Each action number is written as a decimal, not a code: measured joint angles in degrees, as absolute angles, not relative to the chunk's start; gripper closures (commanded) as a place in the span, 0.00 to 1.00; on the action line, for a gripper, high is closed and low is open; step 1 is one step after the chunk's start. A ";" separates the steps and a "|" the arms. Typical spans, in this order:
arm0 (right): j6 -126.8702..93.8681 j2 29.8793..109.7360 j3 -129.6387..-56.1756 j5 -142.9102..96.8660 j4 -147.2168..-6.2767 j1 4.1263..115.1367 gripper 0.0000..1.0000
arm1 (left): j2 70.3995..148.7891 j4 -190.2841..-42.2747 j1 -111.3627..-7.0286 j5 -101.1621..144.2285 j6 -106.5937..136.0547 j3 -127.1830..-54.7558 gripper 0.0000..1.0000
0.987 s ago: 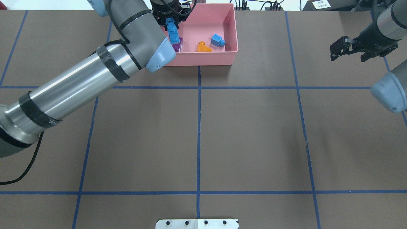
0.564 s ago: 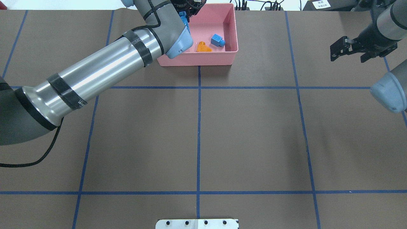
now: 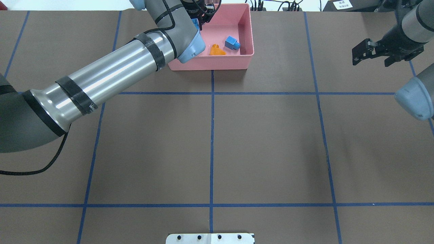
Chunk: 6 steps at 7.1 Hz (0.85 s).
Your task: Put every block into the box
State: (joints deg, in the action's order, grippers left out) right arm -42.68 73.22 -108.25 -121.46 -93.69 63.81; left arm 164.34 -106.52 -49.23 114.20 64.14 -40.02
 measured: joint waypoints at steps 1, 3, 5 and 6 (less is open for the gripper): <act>-42.60 73.21 -108.17 -121.46 -93.69 63.81 0.00 | 164.31 -106.82 -49.30 115.33 63.62 -40.02 0.00; -42.46 73.34 -108.05 -121.46 -93.69 63.82 0.00 | 163.76 -106.74 -49.41 116.73 61.57 -41.32 0.00; -40.88 75.15 -108.23 -121.54 -93.12 63.88 0.00 | 159.60 -100.07 -49.97 116.97 54.04 -49.10 0.00; -38.78 77.54 -108.46 -121.94 -91.46 63.92 0.00 | 157.35 -93.50 -51.01 117.00 47.32 -54.20 0.00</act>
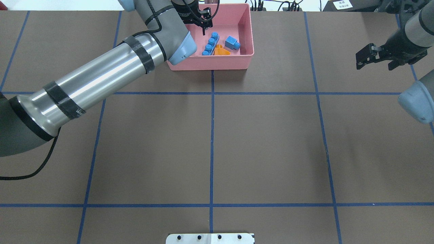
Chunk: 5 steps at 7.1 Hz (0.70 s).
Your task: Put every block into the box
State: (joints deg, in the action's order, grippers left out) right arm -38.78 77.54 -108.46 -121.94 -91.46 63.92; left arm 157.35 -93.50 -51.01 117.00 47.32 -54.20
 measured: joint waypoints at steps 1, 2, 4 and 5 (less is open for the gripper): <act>-36.99 81.12 -108.74 -122.53 -88.29 64.00 0.00 | 154.33 -87.93 -52.52 117.04 40.57 -59.54 0.00; -35.89 85.13 -109.04 -122.87 -84.34 64.11 0.00 | 149.78 -85.35 -54.43 117.35 35.25 -64.84 0.00; -31.00 92.43 -109.79 -123.48 -79.47 65.72 0.00 | 138.15 -84.12 -61.42 124.01 22.94 -74.22 0.00; -26.77 95.72 -110.16 -124.58 -78.77 67.99 0.00 | 132.26 -84.02 -66.08 128.08 15.32 -77.44 0.00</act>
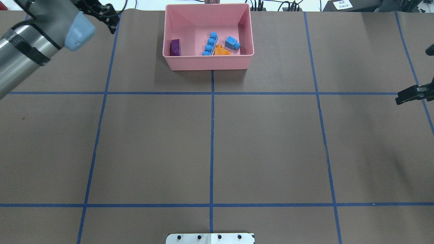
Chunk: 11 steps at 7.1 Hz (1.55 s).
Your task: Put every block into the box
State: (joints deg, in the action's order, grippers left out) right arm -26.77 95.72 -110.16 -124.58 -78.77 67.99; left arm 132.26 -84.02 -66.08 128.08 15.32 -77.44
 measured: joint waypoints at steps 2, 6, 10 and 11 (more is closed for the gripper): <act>-17.00 101.78 -110.47 -127.29 -78.42 73.84 0.00 | 122.62 -83.92 -73.71 130.93 2.59 -81.20 0.00; -7.36 114.24 -111.68 -130.48 -76.17 80.68 0.00 | 103.76 -87.01 -81.09 131.23 -5.01 -90.79 0.00; -7.52 129.09 -105.17 -130.96 -54.54 80.85 0.00 | 100.30 -89.76 -81.36 131.45 -5.18 -92.08 0.00; -7.27 130.21 -103.27 -131.62 -52.62 80.14 0.00 | 99.96 -89.83 -81.37 131.47 -5.19 -92.44 0.00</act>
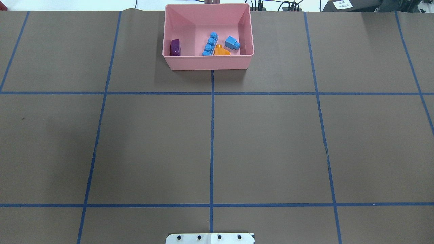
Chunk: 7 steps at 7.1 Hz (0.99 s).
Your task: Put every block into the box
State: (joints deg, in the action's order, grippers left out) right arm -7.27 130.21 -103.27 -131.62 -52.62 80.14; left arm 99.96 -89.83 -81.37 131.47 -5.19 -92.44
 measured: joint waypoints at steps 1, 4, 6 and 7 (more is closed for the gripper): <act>-7.00 131.04 -101.76 -132.14 -51.93 78.70 0.00 | 99.51 -89.85 -81.38 131.48 -5.19 -92.94 0.00; -7.52 132.76 -98.98 -131.67 -51.68 73.82 0.00 | 98.30 -89.90 -81.39 131.48 -5.19 -94.43 0.00; -7.95 132.87 -97.20 -131.44 -51.68 69.56 0.00 | 96.62 -89.91 -81.39 131.48 -5.19 -96.45 0.00; -8.01 132.84 -96.26 -131.34 -51.68 67.66 0.00 | 95.81 -89.91 -81.39 131.48 -5.19 -97.48 0.00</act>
State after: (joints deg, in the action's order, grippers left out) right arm -8.01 132.84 -96.26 -131.34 -51.68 67.66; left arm 95.81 -89.91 -81.39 131.48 -5.19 -97.48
